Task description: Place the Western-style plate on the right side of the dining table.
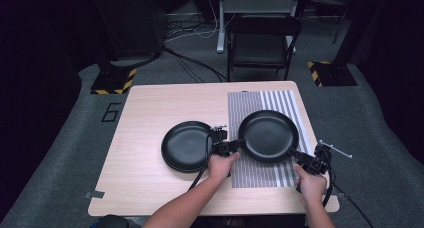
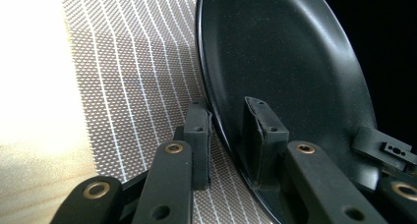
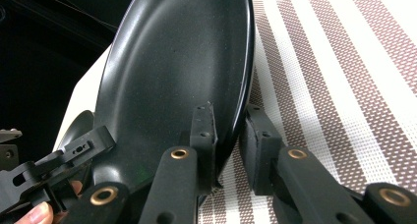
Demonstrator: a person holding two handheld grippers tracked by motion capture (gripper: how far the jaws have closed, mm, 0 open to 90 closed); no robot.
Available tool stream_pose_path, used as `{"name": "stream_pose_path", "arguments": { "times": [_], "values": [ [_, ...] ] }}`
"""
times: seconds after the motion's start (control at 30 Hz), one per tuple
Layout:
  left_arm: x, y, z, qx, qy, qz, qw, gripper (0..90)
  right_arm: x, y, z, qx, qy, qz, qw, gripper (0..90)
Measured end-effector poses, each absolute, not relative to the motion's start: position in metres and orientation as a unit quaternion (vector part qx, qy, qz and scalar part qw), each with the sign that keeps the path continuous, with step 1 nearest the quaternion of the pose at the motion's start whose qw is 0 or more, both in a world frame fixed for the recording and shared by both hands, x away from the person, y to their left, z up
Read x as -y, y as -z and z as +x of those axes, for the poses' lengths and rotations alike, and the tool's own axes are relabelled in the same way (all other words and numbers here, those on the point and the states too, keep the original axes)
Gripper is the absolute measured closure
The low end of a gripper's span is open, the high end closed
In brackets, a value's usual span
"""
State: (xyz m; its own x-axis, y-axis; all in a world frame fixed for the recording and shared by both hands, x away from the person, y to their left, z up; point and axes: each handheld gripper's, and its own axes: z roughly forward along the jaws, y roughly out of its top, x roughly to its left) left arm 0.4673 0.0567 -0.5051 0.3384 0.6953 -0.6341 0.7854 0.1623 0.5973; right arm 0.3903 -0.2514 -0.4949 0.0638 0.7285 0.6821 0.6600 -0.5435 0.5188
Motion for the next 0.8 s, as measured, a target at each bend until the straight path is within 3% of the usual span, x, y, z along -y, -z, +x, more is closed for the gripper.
{"name": "stream_pose_path", "arguments": {
  "times": [0.8],
  "values": [
    [-0.044, 0.523, 0.488, -0.623, 0.031, 0.619, 0.478, 72.8, 0.254, 0.521, 0.43, -0.448, -0.483, 0.752, 0.008, 77.1]
  ]
}}
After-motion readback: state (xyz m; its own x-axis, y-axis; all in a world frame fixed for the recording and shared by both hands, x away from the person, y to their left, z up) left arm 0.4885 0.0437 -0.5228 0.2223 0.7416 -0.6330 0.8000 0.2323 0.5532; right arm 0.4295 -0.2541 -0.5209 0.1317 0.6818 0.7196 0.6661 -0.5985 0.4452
